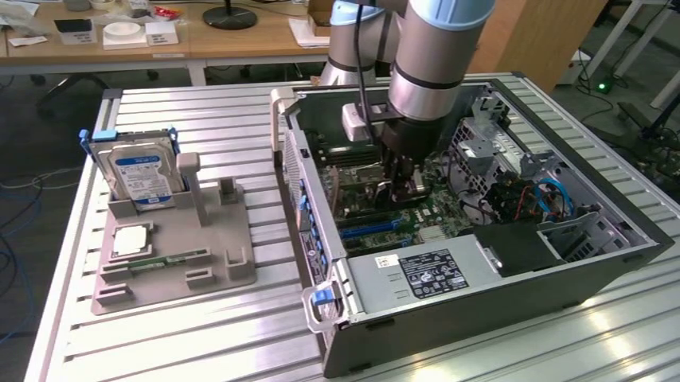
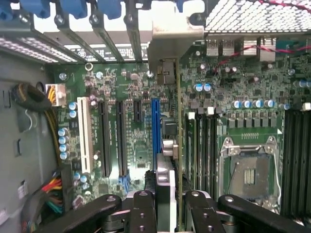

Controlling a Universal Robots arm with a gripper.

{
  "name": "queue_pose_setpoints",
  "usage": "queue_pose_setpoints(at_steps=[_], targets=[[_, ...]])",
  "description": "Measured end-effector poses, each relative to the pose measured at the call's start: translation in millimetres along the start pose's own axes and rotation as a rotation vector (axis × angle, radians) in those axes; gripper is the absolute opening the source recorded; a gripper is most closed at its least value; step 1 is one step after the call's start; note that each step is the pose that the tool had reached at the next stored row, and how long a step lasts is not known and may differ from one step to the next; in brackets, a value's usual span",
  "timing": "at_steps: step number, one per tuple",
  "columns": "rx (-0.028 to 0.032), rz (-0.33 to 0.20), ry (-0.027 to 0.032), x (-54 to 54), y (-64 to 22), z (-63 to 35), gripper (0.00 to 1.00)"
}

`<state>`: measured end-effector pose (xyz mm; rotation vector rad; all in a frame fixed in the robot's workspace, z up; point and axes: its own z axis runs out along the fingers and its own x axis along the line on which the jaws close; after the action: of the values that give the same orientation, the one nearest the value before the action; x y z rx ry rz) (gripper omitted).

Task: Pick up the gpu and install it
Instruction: 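Insert the gpu into the slot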

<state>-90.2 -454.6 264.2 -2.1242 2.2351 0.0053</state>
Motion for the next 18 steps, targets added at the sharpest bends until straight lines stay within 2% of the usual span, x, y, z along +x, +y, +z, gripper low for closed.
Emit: queue_pose_setpoints(at_steps=[18], targets=[[0.0, 0.0, 0.0, 7.0, 4.5, 11.8, 0.28]])
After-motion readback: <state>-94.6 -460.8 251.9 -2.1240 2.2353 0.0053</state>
